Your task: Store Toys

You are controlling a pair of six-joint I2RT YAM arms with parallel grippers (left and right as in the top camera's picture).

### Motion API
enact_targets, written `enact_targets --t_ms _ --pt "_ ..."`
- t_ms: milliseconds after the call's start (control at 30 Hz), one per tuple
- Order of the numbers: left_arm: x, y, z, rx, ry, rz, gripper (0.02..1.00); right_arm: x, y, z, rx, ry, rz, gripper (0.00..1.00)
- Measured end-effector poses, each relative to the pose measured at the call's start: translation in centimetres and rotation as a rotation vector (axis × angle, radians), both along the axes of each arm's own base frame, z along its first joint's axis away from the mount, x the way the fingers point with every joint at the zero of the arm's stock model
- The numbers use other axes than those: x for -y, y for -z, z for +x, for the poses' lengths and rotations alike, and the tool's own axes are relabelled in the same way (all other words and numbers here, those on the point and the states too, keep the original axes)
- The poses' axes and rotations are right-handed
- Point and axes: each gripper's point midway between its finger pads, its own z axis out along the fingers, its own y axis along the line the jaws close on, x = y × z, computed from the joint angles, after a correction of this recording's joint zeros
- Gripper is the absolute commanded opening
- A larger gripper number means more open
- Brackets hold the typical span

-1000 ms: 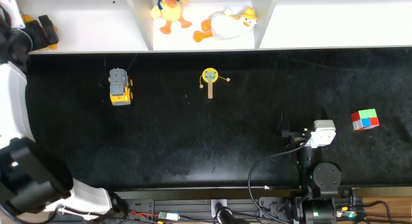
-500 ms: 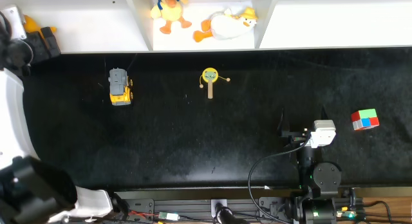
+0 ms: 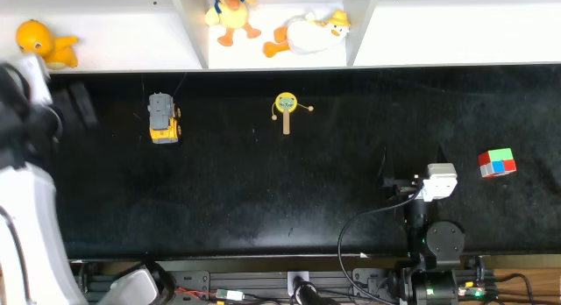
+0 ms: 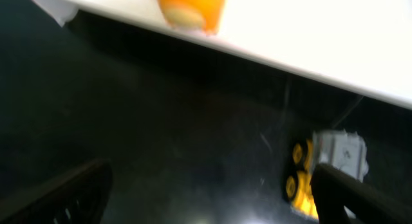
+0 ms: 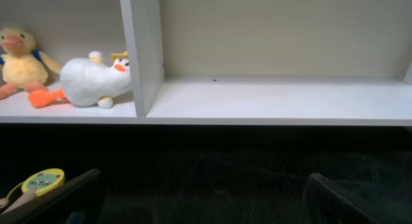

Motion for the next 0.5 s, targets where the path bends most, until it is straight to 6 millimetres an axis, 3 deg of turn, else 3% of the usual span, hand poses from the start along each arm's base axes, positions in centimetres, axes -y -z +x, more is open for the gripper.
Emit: enact_targets --t_ms 100,233,367,500 --pt "1.6 1.7 -1.2 0.067 0.007 -0.021 0.996 0.0 0.0 0.0 0.000 0.000 0.000 0.993" --pt "5.3 3.7 -0.8 0.159 0.083 -0.033 0.998 0.0 0.0 0.0 0.000 0.000 0.000 0.996" --pt "10.0 6.9 -0.8 0.136 0.168 -0.082 0.998 0.0 0.0 0.0 0.000 0.000 0.000 0.996" --pt "12.5 8.5 -0.5 0.103 0.203 -0.100 0.998 0.0 0.0 0.0 0.000 0.000 0.000 0.993"
